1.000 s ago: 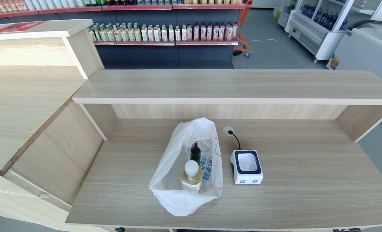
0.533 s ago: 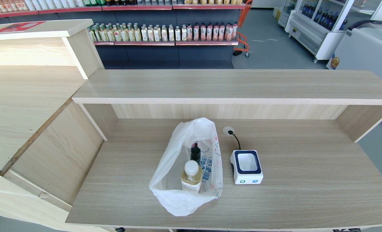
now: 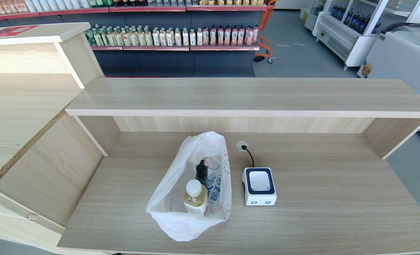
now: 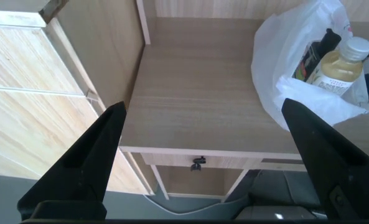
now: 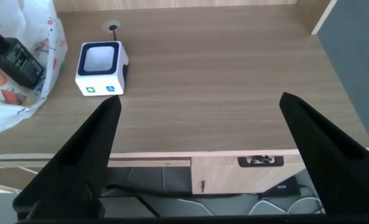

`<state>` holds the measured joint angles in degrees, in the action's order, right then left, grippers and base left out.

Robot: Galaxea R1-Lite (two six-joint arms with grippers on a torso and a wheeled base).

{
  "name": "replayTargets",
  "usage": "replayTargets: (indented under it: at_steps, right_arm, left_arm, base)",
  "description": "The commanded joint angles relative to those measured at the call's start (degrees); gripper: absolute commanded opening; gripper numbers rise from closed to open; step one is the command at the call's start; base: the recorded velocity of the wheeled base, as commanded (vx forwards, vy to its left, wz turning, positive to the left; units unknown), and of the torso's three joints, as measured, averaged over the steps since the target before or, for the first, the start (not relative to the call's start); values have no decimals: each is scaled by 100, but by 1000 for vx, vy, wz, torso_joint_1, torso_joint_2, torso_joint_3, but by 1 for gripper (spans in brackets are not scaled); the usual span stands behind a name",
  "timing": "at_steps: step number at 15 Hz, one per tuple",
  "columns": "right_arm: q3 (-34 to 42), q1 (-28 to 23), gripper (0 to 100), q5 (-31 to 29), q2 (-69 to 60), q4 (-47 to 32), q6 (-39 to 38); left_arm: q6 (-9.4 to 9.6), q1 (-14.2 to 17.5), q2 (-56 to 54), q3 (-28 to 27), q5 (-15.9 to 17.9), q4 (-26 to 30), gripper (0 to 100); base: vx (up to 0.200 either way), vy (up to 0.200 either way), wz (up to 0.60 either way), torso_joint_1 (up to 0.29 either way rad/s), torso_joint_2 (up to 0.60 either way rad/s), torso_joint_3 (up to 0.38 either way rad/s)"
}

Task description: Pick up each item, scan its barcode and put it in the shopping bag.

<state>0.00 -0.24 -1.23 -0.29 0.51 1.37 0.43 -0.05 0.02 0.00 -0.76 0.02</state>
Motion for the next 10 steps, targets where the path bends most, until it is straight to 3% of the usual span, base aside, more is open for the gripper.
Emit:
replayTargets:
  at_steps: [1,4,7,8,10]
  right_arm:
    - [0,-2,100,0,29,2,4]
    - [0,-2,100,9,29,2,13]
    - [0,-2,100,9,29,2,13]
    - [0,-2,0,18,29,2,22]
    - [0,-2,0,35,29,-7,39]
  left_arm:
    - [1,-4,-2,0,-4,-2,100]
    - [-25,-4,-2,0,-4,-2,100]
    - [-43,-4,-2,0,-4,-2,100]
    - [-43,-4,-2,0,5,-2,100]
    - [-43,-4,-2,0,-4,-2,100]
  base:
    - [0,-200,0,2,7,2]
    - [0,-200,0,4,-1,-1]
    - [0,0,0,0,0,0]
    - [0,0,0,0,0,0]
    - [0,0,0,0,0,0]
